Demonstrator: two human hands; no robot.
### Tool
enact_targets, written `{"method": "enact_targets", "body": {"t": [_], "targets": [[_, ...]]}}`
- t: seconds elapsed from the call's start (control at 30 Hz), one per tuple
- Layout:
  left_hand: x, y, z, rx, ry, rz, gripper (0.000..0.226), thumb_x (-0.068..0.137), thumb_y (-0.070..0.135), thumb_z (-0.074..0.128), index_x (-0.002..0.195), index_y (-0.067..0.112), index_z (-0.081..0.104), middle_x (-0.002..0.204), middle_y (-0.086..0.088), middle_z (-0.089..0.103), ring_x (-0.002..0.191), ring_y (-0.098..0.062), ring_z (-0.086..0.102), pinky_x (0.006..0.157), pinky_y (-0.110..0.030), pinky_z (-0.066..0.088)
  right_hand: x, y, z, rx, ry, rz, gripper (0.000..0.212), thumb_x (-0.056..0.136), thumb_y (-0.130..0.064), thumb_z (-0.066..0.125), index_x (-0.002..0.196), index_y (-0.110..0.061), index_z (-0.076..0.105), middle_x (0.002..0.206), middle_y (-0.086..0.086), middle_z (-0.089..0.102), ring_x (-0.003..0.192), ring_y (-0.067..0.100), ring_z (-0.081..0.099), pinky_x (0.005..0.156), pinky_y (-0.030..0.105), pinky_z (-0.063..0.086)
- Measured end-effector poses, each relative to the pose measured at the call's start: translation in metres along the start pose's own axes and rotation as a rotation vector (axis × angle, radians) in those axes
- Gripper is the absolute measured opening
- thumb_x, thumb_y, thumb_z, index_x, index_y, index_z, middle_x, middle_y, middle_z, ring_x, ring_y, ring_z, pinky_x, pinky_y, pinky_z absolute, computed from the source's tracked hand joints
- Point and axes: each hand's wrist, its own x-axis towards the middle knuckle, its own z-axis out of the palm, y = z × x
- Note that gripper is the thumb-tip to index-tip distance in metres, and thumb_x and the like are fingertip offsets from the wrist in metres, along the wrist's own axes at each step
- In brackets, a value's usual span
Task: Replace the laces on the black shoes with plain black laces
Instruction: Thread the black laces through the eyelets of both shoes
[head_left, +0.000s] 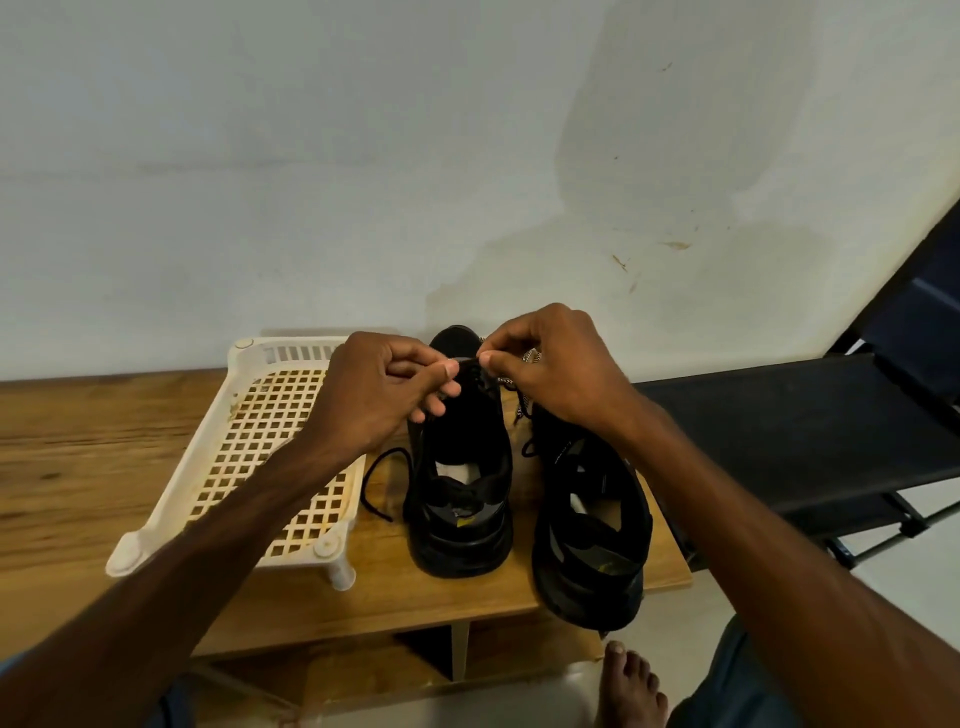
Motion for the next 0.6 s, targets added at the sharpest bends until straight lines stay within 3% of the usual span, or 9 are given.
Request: {"method": "enact_targets", "body": {"t": [0.17, 0.33, 0.5, 0.6], "targets": [[0.001, 0.001, 0.0, 0.066, 0.045, 0.042, 0.018, 0.093, 0.035, 0.072, 0.091, 0.019, 0.08, 0.074, 0.005, 0.077, 0.061, -0.015, 0.072, 0.054, -0.022, 0.055, -0.001, -0.004, 0.003, 0.074, -0.092, -0.074, 0.018, 0.089, -0.024, 0.079, 0.106, -0.028, 0.08, 0.095, -0.014, 0.078, 0.091, -0.007, 0.07, 0.082, 0.01, 0.052], [-0.002, 0.003, 0.008, 0.098, 0.094, 0.052, 0.022, 0.098, 0.038, 0.067, 0.09, 0.021, 0.079, 0.073, 0.007, 0.076, 0.058, -0.009, 0.07, 0.053, -0.018, 0.052, 0.003, 0.002, 0.003, 0.041, -0.056, -0.044, 0.011, 0.089, -0.022, 0.079, 0.099, -0.023, 0.083, 0.089, -0.012, 0.079, 0.084, -0.004, 0.071, 0.078, 0.007, 0.051], [-0.014, 0.001, 0.013, 0.441, 0.133, 0.033, 0.02, 0.079, 0.047, 0.083, 0.087, 0.031, 0.075, 0.072, 0.016, 0.07, 0.064, 0.004, 0.065, 0.059, -0.008, 0.044, 0.005, 0.012, 0.002, -0.064, -0.046, 0.061, 0.01, 0.09, -0.025, 0.078, 0.099, -0.024, 0.083, 0.093, -0.01, 0.079, 0.084, -0.003, 0.069, 0.071, 0.003, 0.046], [-0.018, 0.002, 0.018, 0.531, 0.165, 0.017, 0.021, 0.076, 0.041, 0.085, 0.09, 0.029, 0.076, 0.073, 0.017, 0.068, 0.068, 0.004, 0.063, 0.063, -0.01, 0.042, 0.004, 0.011, 0.005, -0.086, -0.087, 0.079, 0.011, 0.09, -0.022, 0.077, 0.1, -0.022, 0.083, 0.095, -0.007, 0.079, 0.085, 0.002, 0.07, 0.078, 0.012, 0.052]]}}
